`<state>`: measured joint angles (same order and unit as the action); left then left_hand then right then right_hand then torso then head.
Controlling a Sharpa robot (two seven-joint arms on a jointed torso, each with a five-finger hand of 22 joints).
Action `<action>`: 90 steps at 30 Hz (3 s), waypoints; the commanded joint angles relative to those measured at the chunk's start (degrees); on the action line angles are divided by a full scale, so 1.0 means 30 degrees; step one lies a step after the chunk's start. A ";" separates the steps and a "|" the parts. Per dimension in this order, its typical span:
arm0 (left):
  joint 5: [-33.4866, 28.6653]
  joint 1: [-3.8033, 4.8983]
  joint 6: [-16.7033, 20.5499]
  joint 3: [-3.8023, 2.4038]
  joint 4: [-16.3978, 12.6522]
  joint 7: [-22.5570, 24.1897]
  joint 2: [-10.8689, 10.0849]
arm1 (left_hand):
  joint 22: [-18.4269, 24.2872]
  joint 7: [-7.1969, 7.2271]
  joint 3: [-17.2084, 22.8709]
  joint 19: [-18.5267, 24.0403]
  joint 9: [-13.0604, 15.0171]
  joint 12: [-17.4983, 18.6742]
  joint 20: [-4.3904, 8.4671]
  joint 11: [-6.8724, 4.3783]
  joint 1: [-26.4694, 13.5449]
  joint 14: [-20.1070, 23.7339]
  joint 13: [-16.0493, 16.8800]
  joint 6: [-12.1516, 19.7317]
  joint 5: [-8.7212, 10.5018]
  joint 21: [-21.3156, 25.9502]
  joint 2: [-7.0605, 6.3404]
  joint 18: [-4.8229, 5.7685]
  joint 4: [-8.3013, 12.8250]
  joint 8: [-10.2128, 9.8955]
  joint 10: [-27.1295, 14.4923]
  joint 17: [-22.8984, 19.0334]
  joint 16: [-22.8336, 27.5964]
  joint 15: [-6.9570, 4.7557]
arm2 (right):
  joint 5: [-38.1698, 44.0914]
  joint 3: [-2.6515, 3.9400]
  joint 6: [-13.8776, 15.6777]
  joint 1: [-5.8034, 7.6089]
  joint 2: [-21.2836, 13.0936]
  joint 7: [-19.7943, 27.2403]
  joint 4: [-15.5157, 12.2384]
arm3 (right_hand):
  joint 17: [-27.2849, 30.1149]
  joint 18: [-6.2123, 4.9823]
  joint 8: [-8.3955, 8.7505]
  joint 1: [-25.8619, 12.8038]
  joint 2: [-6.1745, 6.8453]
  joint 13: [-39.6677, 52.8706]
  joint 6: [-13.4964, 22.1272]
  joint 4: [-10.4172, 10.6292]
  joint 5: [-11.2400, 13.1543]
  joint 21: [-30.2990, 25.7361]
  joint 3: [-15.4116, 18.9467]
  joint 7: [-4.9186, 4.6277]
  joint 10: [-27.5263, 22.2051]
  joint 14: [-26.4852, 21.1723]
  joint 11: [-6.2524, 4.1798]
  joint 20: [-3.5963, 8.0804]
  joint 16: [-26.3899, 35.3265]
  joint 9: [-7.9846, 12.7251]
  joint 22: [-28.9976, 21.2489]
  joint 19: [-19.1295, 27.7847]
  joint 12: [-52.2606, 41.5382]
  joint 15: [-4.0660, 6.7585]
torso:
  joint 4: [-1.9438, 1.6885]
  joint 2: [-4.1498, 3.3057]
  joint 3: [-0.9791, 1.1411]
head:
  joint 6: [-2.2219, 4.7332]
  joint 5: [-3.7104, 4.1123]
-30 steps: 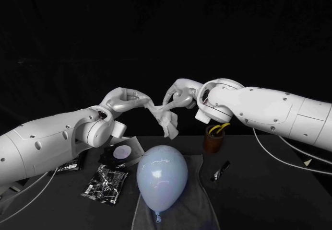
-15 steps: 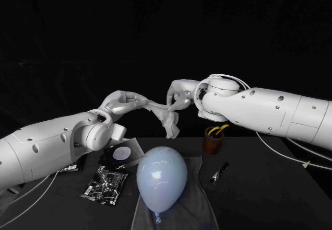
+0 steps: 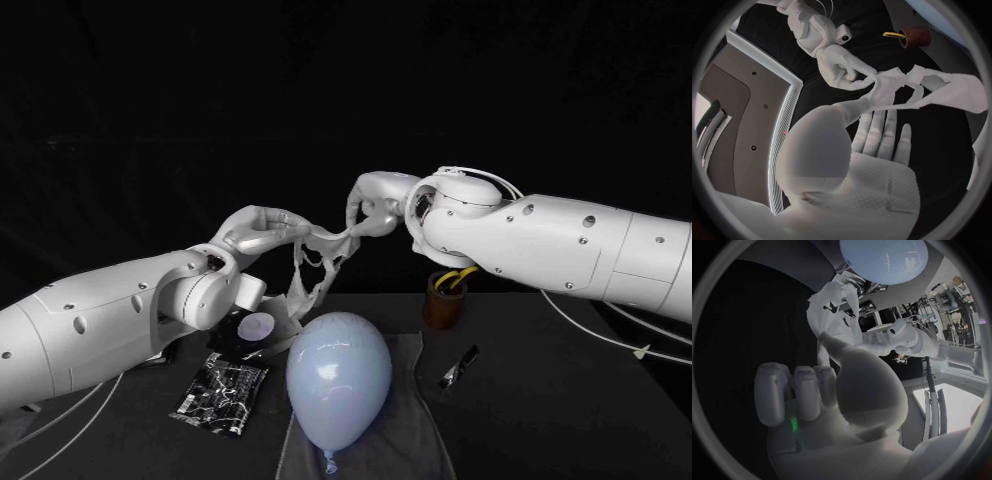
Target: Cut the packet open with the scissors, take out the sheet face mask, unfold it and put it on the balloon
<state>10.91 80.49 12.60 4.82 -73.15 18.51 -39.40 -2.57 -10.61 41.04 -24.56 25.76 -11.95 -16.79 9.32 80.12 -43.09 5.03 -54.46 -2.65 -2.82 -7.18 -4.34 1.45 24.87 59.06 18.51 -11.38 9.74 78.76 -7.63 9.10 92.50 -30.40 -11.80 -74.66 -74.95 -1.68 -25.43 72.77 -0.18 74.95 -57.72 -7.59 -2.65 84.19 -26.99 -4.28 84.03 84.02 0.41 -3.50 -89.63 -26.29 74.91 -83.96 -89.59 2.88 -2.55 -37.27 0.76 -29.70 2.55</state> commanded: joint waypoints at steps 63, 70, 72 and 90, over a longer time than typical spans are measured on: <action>0.1120 0.0676 0.1653 -0.0838 -0.1025 0.0045 0.0328 | -0.0636 0.0403 -0.0823 -0.6749 0.0628 -0.5956 0.0073 -0.0945 -0.0398 0.1857 0.2705 -0.1465 -0.0042 -0.1334 0.0520 -0.0969 0.0970 -0.1699 -0.0103 0.2751 -0.8088 -0.0822 | 0.3104 0.0547 0.2483 0.1968 -0.2478 0.0571 -0.2399 | -0.5016 0.0200 -0.0289 -0.0446 0.0530 0.5017 -0.0240 0.0173 -0.0047 0.0347 -0.0568 0.0171 0.1991 0.1992 -0.0225 0.0256 -0.0122 -0.1221 0.4544 -0.1304 -0.0138 0.0177 | -0.0130 0.0437 -0.0092 | 0.0092 0.0345; 0.1216 0.0605 0.1440 -0.0618 -0.1124 -0.0106 0.0187 | -0.0583 0.0422 -0.0841 -0.6597 0.0772 -0.6035 0.0041 -0.0934 -0.0431 0.2161 0.2726 -0.1500 -0.0040 -0.1240 0.0558 -0.0910 0.0957 -0.1719 -0.0301 0.2652 -0.8320 -0.0814 | 0.2805 0.0439 0.2174 0.2026 -0.2438 0.0472 -0.2286 | -0.5016 0.0194 -0.0310 -0.0484 0.0555 0.5017 -0.0267 0.0241 -0.0047 0.0321 -0.0607 0.0198 0.1991 0.1992 -0.0244 0.0263 -0.0122 -0.1210 0.4537 -0.1293 -0.0138 0.0187 | -0.0220 0.0515 -0.0027 | 0.0113 0.0371; 0.1470 0.0210 0.1586 -0.1236 -0.1430 0.0125 0.0109 | -0.0556 0.0387 -0.0765 -0.6522 0.0810 -0.6012 0.0040 -0.0874 -0.0339 0.2268 0.2704 -0.1401 -0.0045 -0.1185 0.0643 -0.0807 0.0971 -0.1772 -0.0424 0.2613 -0.8397 -0.0762 | 0.2690 0.0398 0.2485 0.1989 -0.2499 0.0468 -0.2422 | -0.5016 0.0180 -0.0314 -0.0495 0.0562 0.5017 -0.0271 0.0260 -0.0047 0.0259 -0.0616 0.0202 0.1991 0.1992 -0.0249 0.0264 -0.0122 -0.1208 0.4518 -0.1266 -0.0138 0.0190 | -0.0082 0.0397 -0.0089 | 0.0081 0.0306; 0.2160 0.0603 0.0758 -0.0060 -0.0242 -0.0415 0.1071 | -0.0607 0.0470 -0.0789 -0.6794 0.1127 -0.6062 0.0082 -0.0894 -0.0454 0.2171 0.2648 -0.1403 -0.0037 -0.1321 0.0672 -0.0878 0.0907 -0.1766 -0.0524 0.2411 -0.8925 -0.0801 | 0.0760 -0.0080 0.4750 0.0784 -0.2472 0.1291 -0.2185 | -0.5016 0.0221 -0.0366 -0.0365 0.0699 0.5017 -0.0265 0.0301 -0.0047 0.0439 -0.0907 0.0197 0.1991 0.1992 -0.0273 0.0315 -0.0122 -0.1162 0.4575 -0.1353 -0.0138 0.0234 | -0.0306 0.0426 -0.0053 | -0.0262 0.0440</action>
<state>16.22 82.00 16.91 4.28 -74.12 17.68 -36.78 -4.34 -9.35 38.70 -44.55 26.03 -29.92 -16.49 6.65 79.17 -36.44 13.03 -58.53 -2.39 -6.48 -5.56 -6.65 4.50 19.19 57.43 25.82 -37.95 7.21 82.66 -7.64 20.21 94.91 -38.04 -9.67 -81.44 -74.91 -1.69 -26.11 71.32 1.84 74.90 -58.16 -6.78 -2.65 85.56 -29.38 -3.63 84.02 83.94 0.00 -2.91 -89.75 -27.97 74.95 -83.96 -89.60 3.20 -3.02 -35.95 0.48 -30.38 3.58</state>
